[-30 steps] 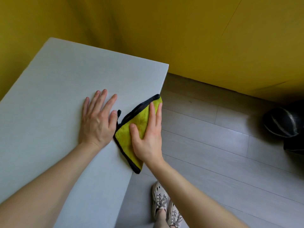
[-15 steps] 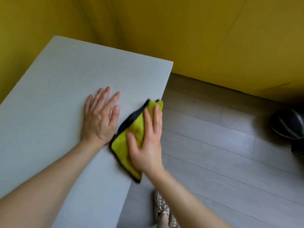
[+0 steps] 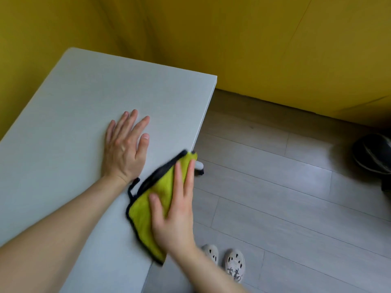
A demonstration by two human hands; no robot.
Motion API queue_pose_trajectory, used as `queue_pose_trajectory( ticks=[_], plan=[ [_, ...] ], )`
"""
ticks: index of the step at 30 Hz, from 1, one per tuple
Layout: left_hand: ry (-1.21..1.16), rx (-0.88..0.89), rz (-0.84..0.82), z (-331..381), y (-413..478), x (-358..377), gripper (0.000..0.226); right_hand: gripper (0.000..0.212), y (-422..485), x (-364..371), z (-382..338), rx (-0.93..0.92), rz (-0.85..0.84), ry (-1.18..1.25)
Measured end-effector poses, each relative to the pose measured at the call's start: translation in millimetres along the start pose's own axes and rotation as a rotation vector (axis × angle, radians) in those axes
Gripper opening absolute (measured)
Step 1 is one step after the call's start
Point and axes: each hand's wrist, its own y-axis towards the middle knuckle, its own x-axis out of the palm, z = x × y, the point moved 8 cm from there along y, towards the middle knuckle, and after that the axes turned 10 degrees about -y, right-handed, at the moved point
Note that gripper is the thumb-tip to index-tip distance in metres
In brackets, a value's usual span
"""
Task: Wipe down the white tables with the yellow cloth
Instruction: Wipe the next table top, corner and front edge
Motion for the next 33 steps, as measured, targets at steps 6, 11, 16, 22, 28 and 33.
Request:
queue_pose_trajectory(
  ticks=[6,11,16,22,28,33],
  plan=[
    [-0.023,-0.01,0.001,5,2,-2,0.055,0.085,203,-40,18,0.092,0.051,-0.162],
    [-0.015,-0.024,0.133,6,-4,-18,0.038,0.075,48,-6,7,0.037,0.103,-0.036],
    [-0.102,-0.011,-0.037,9,-49,-18,0.047,0.085,-108,16,-2,-0.007,-0.058,0.051],
    [-0.081,0.058,-0.177,12,-197,-74,0.045,0.081,55,-13,2,0.141,0.049,-0.062],
    [-0.022,0.02,-0.23,2,-313,-94,0.056,0.084,-13,7,-6,0.119,0.151,-0.128],
    [-0.051,0.034,-0.122,-2,-312,-93,0.052,0.087,-201,44,-16,0.07,0.046,0.027]
  ],
)
